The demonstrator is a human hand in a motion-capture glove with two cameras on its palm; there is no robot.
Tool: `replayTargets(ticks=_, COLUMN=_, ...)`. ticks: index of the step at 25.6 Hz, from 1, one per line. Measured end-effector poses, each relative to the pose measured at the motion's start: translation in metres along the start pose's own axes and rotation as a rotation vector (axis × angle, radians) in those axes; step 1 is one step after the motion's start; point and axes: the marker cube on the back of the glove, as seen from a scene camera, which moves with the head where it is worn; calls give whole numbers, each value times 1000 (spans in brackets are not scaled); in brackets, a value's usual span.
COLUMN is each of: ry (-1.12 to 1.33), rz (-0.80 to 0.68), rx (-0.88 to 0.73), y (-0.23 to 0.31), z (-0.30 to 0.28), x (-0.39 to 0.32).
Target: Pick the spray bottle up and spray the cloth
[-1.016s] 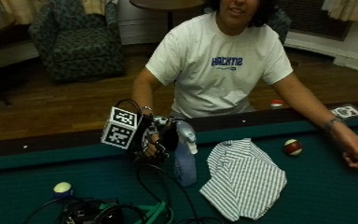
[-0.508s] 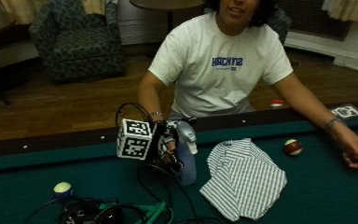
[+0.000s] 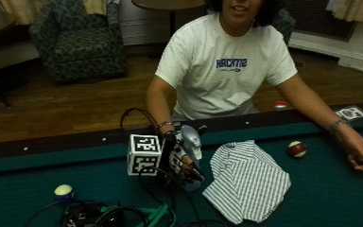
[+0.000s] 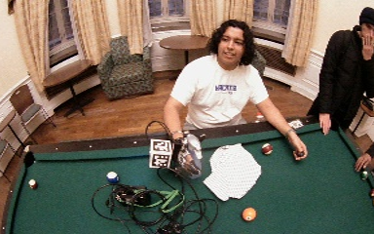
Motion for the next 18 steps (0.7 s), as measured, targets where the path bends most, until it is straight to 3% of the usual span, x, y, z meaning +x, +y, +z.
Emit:
replayTargets(ticks=7, ry=-47, rz=32, rx=-34, y=-13, z=2, x=-6)
replayTargets(ticks=18, ry=-42, rz=-86, rx=210, y=5, z=-4, x=-32)
